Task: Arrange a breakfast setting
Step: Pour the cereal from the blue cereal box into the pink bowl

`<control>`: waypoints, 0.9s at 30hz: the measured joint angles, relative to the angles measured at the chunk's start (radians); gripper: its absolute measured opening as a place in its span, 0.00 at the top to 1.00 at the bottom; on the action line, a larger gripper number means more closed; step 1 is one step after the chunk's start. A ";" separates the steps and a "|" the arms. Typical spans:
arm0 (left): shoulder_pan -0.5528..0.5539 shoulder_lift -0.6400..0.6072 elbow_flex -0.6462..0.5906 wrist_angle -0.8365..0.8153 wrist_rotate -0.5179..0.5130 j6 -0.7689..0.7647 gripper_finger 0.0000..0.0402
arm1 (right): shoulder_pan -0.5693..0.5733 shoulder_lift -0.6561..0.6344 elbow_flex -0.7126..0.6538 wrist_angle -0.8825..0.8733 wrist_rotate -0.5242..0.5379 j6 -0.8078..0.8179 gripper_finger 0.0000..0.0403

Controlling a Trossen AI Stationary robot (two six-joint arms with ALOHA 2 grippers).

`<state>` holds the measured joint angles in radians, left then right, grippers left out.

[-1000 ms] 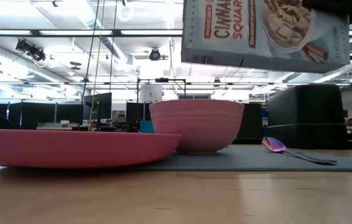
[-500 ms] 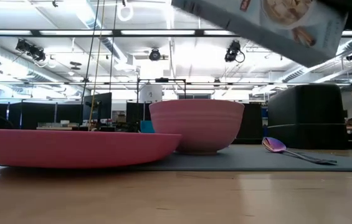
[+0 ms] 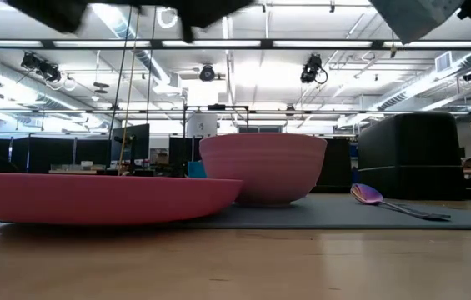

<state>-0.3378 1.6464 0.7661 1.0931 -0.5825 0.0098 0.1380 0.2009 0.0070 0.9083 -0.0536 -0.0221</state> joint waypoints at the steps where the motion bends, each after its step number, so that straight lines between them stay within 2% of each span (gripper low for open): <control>1: 0.035 0.026 0.027 0.001 0.056 -0.003 0.35 | 0.001 0.030 0.002 0.025 0.000 -0.001 0.69; 6: 0.171 0.149 0.201 0.031 0.234 0.037 0.27 | 0.012 0.199 0.006 0.245 0.005 -0.035 0.69; 10: 0.209 0.240 0.327 0.104 0.340 0.085 0.24 | 0.013 0.303 0.006 0.393 0.031 -0.072 0.69; 14: 0.229 0.314 0.437 0.097 0.437 0.075 0.24 | 0.013 0.379 0.006 0.491 0.046 -0.103 0.69; 19: 0.252 0.377 0.535 0.101 0.447 0.049 0.24 | 0.013 0.438 0.006 0.555 0.042 -0.105 0.69; 27: 0.262 0.386 0.614 0.116 0.491 0.046 0.27 | 0.012 0.476 0.006 0.566 0.068 -0.143 0.69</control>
<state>-0.0754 2.0323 1.3797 1.2087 -0.0916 0.0562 0.1501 0.6768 0.0132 1.4739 0.0142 -0.1652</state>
